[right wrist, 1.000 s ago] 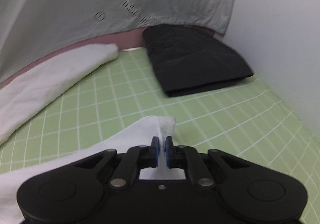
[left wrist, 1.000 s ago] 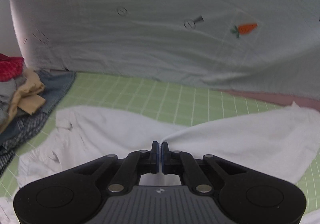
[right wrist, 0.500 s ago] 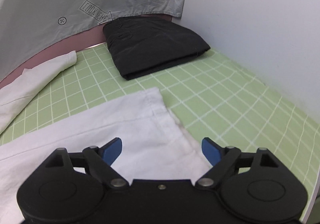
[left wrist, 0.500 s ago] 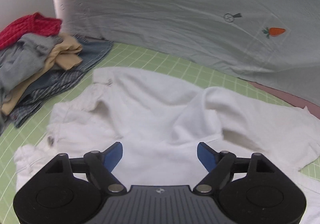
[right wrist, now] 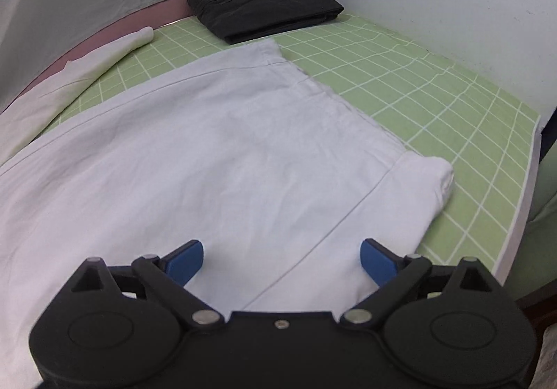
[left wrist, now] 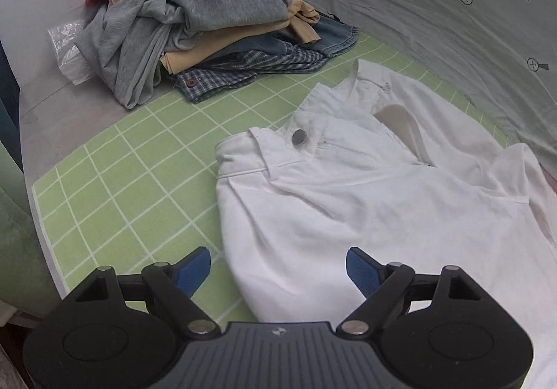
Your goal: Fold clothes
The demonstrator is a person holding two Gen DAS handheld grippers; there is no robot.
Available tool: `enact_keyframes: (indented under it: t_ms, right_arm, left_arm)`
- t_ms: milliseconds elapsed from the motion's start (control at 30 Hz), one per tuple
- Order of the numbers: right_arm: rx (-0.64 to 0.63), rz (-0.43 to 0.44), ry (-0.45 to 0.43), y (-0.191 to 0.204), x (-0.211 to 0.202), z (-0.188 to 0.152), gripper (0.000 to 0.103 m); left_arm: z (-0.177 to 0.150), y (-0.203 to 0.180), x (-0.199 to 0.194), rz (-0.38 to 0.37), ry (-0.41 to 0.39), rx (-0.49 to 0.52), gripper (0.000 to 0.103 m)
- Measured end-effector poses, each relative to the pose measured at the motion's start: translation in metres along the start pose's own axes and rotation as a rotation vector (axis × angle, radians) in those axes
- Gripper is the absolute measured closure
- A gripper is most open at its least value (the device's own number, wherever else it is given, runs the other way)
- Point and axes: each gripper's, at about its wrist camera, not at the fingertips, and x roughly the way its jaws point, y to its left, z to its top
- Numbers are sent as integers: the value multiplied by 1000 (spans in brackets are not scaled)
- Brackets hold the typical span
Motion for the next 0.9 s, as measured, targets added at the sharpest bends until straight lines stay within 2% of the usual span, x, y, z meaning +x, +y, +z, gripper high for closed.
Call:
enact_keyframes:
  t_ms: [167,333,400,433,467,500,533,567,667,767,900]
  right_arm:
    - [-9,3,4,18,-25,-20,5]
    - [-16,9,18,39,-46,-39,5]
    - [-31,9,14,48,-56,-44,5]
    - [-35,10,14,52,-60,-46,5]
    - [-39,11,14,55,-64,-49,5]
    - [-42,9,13,58,-67,-50,5]
    - [-45,6,11,62,-70,-52,5]
    - [-48,4,10,65,-73,-54,5]
    - [-57,4,11,74,-76,-58,5]
    - [-61,15,19,82,-77,-61,5]
    - [-66,29,32,93,-78,-65,5]
  left_arm:
    - [10,19,16,-55,35,-11,17]
    - [26,22,43,-107,85,17,17]
    - [28,22,49,-134,95,22,20]
    - [28,21,51,-147,97,27,29]
    - [28,21,53,-159,99,32,43]
    - [28,23,52,-160,92,40,51]
    - [28,24,51,-161,84,48,72]
    - [27,26,49,-162,77,56,78]
    - [27,30,46,-164,55,79,88]
    - [23,39,37,-132,22,125,92]
    - [18,74,27,-93,18,109,93]
